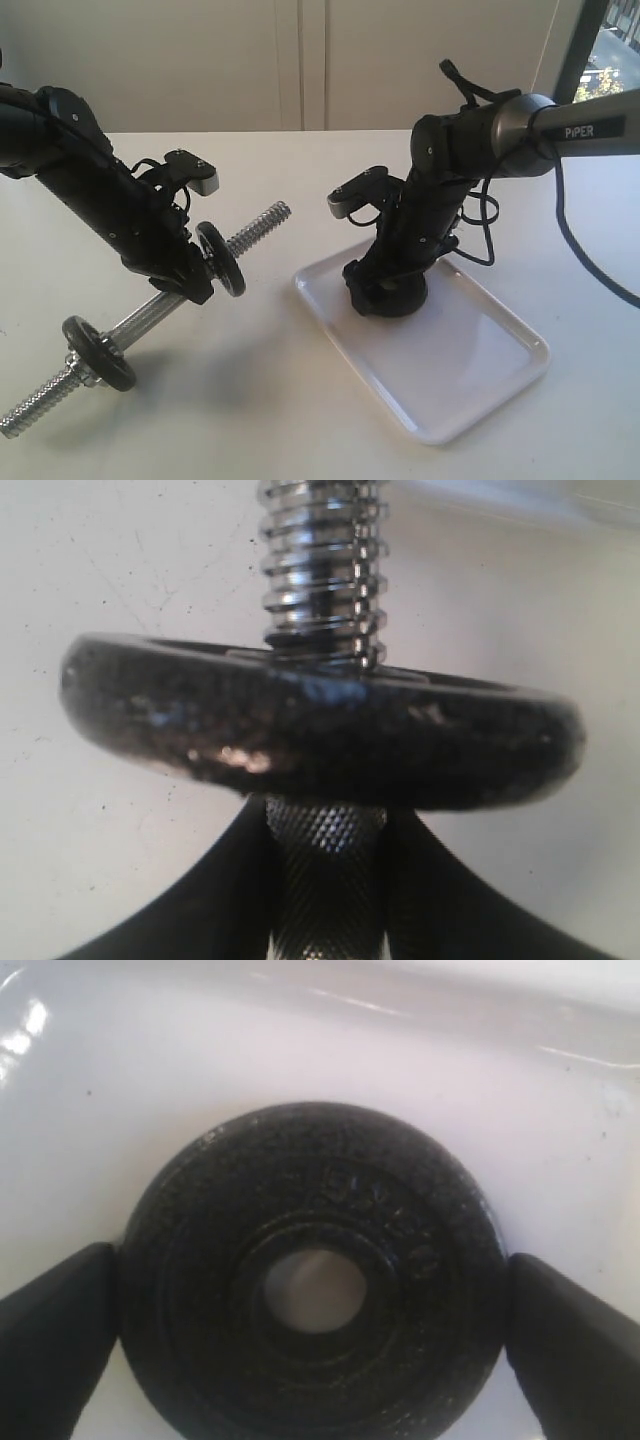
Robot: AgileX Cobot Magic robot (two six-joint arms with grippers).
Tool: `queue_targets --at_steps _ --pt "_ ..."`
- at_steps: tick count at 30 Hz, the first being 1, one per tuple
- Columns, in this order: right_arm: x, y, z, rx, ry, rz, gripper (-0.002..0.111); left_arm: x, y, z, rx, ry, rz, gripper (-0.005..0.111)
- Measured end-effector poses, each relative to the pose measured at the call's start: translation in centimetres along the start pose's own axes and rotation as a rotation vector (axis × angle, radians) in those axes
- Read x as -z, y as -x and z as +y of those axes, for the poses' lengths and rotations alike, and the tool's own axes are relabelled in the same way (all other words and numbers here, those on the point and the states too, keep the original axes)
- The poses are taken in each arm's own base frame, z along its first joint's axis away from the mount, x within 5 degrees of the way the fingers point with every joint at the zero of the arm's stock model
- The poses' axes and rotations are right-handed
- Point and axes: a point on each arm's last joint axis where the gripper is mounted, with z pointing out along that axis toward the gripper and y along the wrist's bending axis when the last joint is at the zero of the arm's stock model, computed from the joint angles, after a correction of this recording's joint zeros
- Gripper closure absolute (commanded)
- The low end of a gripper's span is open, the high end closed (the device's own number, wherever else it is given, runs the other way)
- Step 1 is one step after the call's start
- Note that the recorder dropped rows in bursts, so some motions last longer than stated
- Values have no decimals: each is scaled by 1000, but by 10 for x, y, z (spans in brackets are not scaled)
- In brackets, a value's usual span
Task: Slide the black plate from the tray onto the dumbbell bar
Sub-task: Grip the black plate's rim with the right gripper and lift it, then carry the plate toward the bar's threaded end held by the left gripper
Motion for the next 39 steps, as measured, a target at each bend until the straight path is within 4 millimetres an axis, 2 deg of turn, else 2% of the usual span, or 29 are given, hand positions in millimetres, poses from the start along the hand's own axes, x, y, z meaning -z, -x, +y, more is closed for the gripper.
queue_targets --at_steps 9,11,13,14,17,20,22,23,26,30,35,39 --pt "-3 -1 0 0 5 13 44 0 0 0 -1 -1 -1 107" --pt "-3 -1 0 1 5 17 61 0 0 0 -1 -1 -1 107" --pt "-3 -1 0 3 3 23 83 0 0 0 -1 -1 -1 107" --pt "-3 -1 -1 3 0 27 108 0 0 0 -1 -1 -1 107" --pt "-1 1 -1 -37 -10 35 108 0 0 0 -1 -2 -2 107" --pt "10 6 -1 -29 4 3 108 0 0 0 -2 -3 -3 107" --pt "18 7 -6 -17 61 -16 108 0 0 0 -4 -3 -3 107" --pt "26 7 -9 -35 146 -26 108 0 0 0 -4 -4 -4 107" --pt "56 14 -29 -74 310 -137 108 0 1 -1 -6 -6 -7 107" --pt "85 12 -62 -109 501 -285 108 0 1 -1 -4 -7 -8 107" --pt "91 20 -87 -167 595 -423 108 0 1 -1 -1 -8 -10 107" --pt "75 25 -98 -207 618 -441 108 0 1 -1 -2 -9 -11 107"
